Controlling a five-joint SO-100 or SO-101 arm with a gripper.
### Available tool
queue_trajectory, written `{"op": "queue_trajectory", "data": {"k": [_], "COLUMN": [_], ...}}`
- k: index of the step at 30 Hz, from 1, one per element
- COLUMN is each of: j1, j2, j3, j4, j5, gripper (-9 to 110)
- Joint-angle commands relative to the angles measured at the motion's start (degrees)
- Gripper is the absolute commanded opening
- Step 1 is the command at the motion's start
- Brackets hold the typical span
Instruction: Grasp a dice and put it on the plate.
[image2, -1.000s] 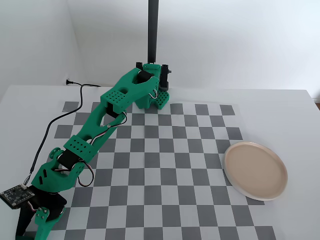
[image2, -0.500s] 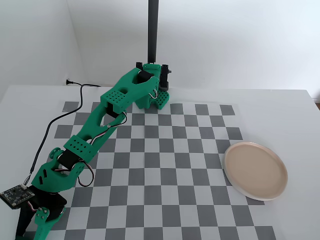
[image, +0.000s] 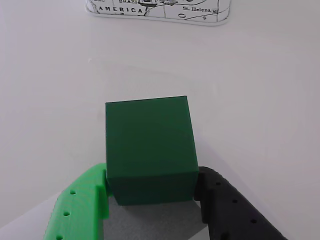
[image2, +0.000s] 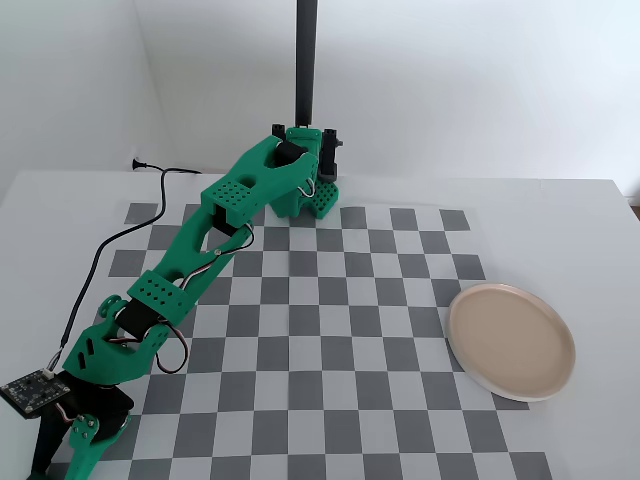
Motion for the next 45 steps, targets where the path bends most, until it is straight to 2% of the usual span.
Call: {"op": "queue_trajectory", "data": {"k": [1, 10, 16, 45], "j1": [-1.0, -1.1, -1.1, -3.0], "j2": [1.9, 1.8, 2.0, 12.7], "j3": [-6.0, -6.0, -6.1, -7.6], "j4": [-1.3, -1.7, -1.7, 8.8], "j5": [-0.3, -0.6, -0.3, 0.9], "gripper": [12, 7, -4, -4]}}
